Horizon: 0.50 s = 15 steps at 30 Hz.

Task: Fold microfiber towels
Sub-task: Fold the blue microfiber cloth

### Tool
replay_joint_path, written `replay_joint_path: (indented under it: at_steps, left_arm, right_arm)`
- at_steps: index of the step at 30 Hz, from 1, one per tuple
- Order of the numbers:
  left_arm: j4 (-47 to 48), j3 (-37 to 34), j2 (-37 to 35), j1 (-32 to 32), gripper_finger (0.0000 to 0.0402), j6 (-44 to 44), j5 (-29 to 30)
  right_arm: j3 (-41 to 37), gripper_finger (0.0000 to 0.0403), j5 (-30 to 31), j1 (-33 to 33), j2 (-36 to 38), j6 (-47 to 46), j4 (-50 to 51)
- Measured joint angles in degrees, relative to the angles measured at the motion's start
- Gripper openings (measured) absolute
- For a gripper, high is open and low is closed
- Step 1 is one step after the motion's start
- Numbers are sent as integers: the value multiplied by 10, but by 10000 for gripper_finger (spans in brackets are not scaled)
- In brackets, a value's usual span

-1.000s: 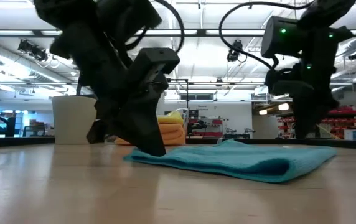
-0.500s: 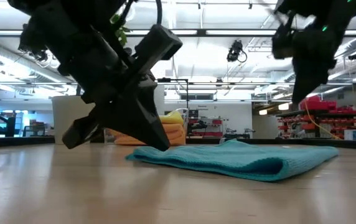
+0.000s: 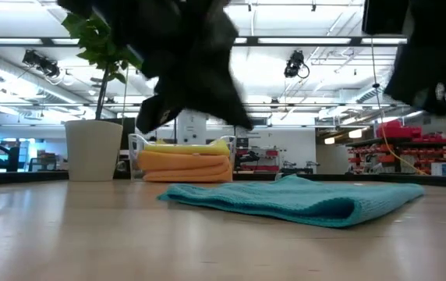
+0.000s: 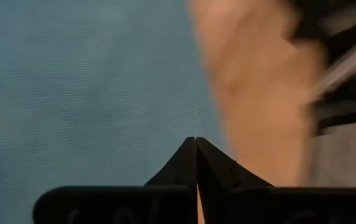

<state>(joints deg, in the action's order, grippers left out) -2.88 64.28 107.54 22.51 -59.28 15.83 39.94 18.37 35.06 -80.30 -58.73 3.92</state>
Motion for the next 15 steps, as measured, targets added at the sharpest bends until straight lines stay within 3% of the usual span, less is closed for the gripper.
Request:
replay_joint_path:
  at_steps: [5, 11, 15]
  left_arm:
    - [195, 40, 0, -35, 15, 77, -10]
    - [205, 21, 0, -75, 7, 211, -132]
    - [209, -4, 0, -85, 12, 271, -163]
  right_arm:
    - [45, 5, 12, 11, -161, -52, -63]
    - [149, 5, 21, 17, -274, -114, -50]
    - [219, 5, 36, 21, -320, -162, 8]
